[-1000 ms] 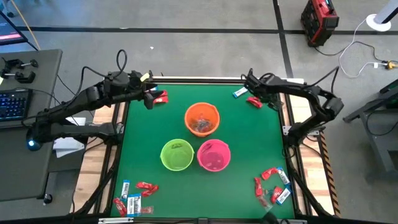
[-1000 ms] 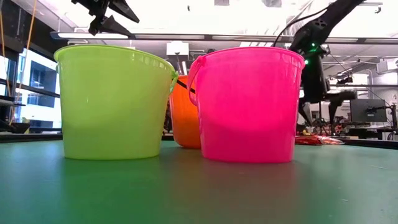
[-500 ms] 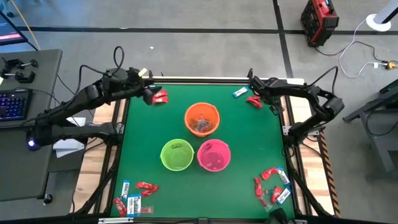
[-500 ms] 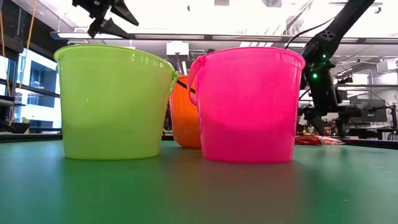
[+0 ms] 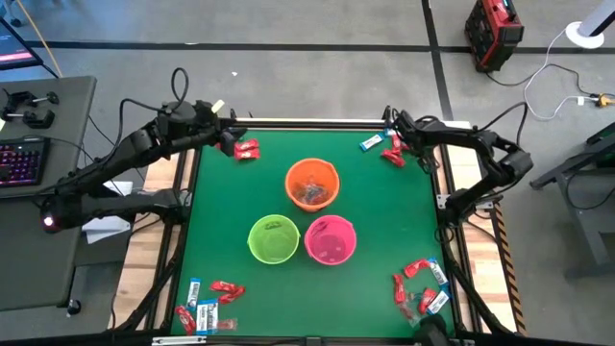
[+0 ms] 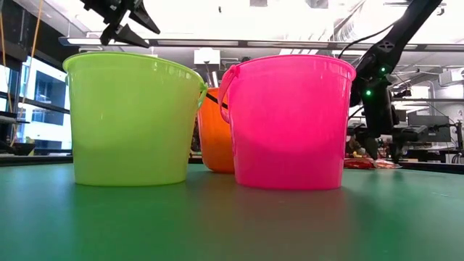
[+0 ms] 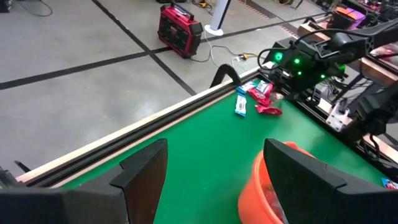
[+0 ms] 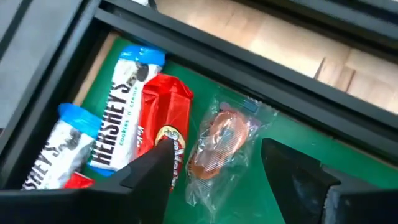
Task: Sort candy by brand, put in halloween buckets
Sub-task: Put the orange gummy into the orange bucket
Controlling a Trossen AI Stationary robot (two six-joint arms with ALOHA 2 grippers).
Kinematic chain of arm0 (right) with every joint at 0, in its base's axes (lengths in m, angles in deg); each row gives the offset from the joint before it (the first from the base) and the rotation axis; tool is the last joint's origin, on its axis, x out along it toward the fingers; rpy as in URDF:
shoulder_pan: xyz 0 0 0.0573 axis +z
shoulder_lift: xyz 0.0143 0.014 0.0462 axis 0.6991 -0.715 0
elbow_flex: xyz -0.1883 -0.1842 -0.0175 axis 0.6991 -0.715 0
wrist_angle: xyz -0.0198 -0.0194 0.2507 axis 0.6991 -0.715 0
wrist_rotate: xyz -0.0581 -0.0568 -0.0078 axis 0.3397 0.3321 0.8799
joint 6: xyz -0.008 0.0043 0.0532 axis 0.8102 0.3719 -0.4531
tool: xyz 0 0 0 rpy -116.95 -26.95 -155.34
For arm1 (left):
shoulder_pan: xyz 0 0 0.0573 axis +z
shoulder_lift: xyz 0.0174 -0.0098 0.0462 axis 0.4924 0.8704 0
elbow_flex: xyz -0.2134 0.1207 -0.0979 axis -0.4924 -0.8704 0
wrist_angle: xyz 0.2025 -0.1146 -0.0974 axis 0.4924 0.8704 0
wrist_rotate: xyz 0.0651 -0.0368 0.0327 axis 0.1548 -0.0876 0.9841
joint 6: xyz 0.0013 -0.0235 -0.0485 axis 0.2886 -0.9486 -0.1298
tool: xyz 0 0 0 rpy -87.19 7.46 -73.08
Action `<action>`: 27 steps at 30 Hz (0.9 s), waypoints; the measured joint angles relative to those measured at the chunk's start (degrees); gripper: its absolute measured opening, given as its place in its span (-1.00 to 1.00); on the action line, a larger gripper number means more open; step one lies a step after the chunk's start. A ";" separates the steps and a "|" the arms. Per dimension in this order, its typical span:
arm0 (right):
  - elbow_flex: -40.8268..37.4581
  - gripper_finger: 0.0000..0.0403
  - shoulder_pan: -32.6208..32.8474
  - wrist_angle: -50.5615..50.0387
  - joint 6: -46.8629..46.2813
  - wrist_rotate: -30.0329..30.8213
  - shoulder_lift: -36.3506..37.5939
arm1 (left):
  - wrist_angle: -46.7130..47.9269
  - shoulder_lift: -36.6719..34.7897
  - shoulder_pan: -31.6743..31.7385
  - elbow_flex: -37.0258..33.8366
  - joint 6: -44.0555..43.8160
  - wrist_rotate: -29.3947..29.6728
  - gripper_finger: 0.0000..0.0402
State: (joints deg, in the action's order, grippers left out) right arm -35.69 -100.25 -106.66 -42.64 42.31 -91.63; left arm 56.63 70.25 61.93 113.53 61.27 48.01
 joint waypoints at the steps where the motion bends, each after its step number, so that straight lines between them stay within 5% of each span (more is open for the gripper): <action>1: 0.00 0.11 -0.22 0.15 0.33 -0.56 -0.22 | 0.02 0.00 0.19 0.00 0.00 0.00 0.27; 8: 0.00 -0.02 -0.36 0.11 2.04 -1.21 -1.01 | 2.16 0.00 0.29 0.01 -0.07 -0.09 0.27; 18: -1.42 -0.06 -0.73 1.32 3.43 -2.11 -2.74 | 16.75 -0.27 0.26 0.01 -0.49 -6.82 0.27; 27: -1.22 -0.60 0.38 -1.57 6.77 -1.45 -2.65 | 17.38 -0.28 0.28 0.01 -1.36 -6.64 0.27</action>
State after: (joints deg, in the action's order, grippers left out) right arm -36.92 -99.86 -108.23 -35.87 40.86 -94.27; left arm 74.02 69.97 62.21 113.54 59.91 41.38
